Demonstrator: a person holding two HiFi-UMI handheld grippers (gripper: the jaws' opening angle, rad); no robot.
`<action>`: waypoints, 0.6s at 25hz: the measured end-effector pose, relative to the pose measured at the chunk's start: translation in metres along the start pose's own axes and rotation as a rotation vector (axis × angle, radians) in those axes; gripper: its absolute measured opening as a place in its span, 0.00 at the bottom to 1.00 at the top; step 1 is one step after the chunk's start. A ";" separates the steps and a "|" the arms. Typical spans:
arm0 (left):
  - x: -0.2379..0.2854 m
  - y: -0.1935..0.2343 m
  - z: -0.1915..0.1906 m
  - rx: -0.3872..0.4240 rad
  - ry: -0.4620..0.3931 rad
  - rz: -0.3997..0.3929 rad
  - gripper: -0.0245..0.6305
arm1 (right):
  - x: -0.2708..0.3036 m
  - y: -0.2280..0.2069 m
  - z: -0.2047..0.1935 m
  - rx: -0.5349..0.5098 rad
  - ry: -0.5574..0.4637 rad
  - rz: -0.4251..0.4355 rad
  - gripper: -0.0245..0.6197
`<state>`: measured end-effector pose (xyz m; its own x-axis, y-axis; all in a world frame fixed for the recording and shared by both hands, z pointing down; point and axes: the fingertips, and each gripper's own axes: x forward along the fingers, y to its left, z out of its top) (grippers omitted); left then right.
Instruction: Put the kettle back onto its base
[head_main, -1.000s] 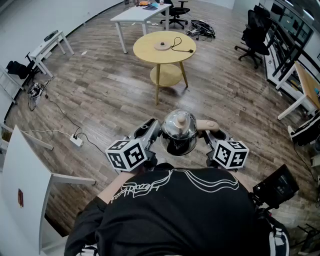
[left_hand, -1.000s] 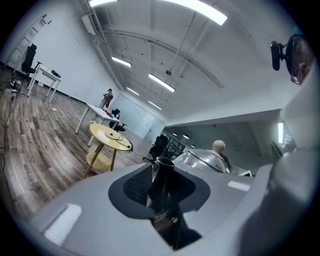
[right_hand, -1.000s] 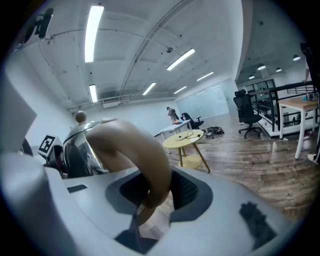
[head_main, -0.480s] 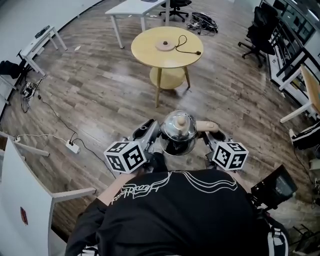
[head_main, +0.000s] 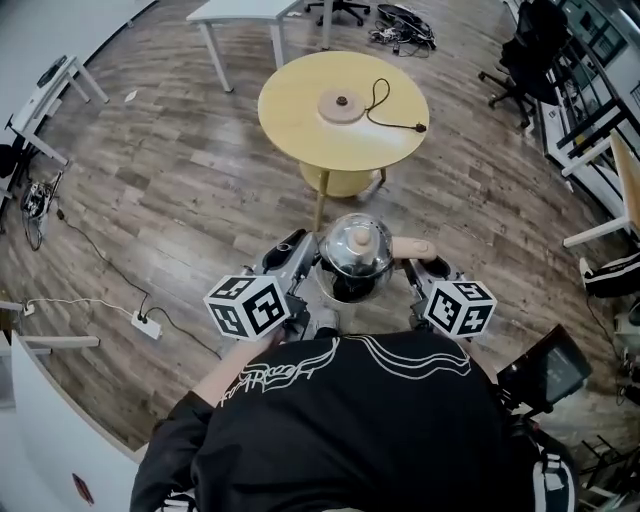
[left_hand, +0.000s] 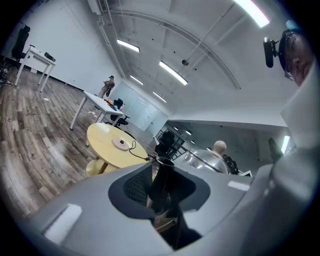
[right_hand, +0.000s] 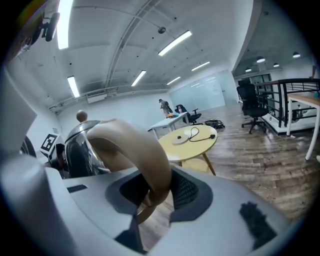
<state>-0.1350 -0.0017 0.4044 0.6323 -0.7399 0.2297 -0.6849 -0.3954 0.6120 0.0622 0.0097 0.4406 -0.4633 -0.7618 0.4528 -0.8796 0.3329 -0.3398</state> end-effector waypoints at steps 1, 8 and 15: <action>0.007 0.010 0.010 0.000 0.003 -0.007 0.15 | 0.013 0.000 0.007 -0.001 0.000 -0.006 0.22; 0.049 0.048 0.049 0.003 0.021 -0.029 0.15 | 0.068 -0.008 0.038 0.002 0.014 -0.028 0.22; 0.088 0.076 0.065 0.002 0.056 -0.021 0.15 | 0.113 -0.028 0.050 0.017 0.028 -0.013 0.22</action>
<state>-0.1548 -0.1326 0.4222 0.6659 -0.6997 0.2587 -0.6720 -0.4119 0.6154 0.0395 -0.1136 0.4596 -0.4547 -0.7501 0.4802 -0.8838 0.3133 -0.3475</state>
